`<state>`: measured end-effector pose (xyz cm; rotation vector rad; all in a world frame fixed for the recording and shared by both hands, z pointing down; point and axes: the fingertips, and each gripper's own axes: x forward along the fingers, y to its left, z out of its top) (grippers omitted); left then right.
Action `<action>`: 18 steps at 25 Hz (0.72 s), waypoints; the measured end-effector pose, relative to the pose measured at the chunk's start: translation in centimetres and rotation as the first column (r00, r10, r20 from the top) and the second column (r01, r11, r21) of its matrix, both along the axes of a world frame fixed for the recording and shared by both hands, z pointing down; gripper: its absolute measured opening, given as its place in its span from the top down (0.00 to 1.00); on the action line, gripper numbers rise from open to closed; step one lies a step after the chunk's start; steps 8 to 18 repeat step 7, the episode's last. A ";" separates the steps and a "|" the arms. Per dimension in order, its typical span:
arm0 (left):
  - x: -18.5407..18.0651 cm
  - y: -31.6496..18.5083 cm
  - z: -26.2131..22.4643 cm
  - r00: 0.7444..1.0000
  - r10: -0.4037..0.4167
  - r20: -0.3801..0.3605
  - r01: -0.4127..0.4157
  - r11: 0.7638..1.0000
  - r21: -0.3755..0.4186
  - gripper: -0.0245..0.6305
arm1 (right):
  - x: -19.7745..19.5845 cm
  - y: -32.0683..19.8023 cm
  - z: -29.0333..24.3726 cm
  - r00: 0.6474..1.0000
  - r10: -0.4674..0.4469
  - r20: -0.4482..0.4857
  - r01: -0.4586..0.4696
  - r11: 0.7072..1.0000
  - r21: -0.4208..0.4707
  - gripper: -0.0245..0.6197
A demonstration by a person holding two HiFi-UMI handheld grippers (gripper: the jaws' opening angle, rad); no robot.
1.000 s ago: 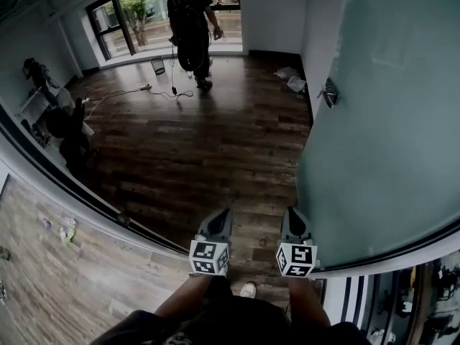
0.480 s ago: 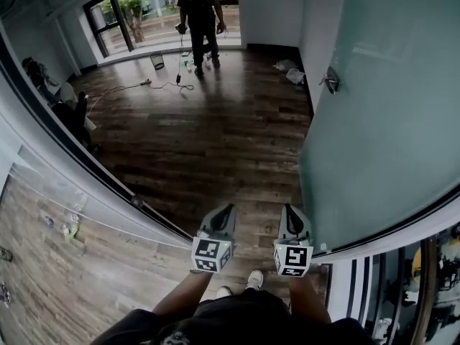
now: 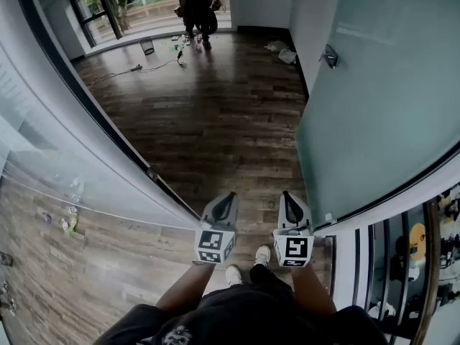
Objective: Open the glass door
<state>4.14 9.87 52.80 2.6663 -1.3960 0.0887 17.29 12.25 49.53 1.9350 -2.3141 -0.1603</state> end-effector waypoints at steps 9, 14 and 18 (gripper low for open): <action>-2.0 1.1 -0.7 1.000 0.014 -0.013 -0.014 1.000 -0.011 0.95 | -2.3 1.3 -0.5 1.000 0.017 -0.011 -0.017 1.000 -0.015 0.94; -2.0 1.1 -0.7 1.000 0.014 -0.013 -0.014 1.000 -0.011 0.95 | -2.3 1.3 -0.5 1.000 0.017 -0.011 -0.017 1.000 -0.015 0.94; -2.0 1.1 -0.7 1.000 0.014 -0.013 -0.014 1.000 -0.011 0.95 | -2.3 1.3 -0.5 1.000 0.017 -0.011 -0.017 1.000 -0.015 0.94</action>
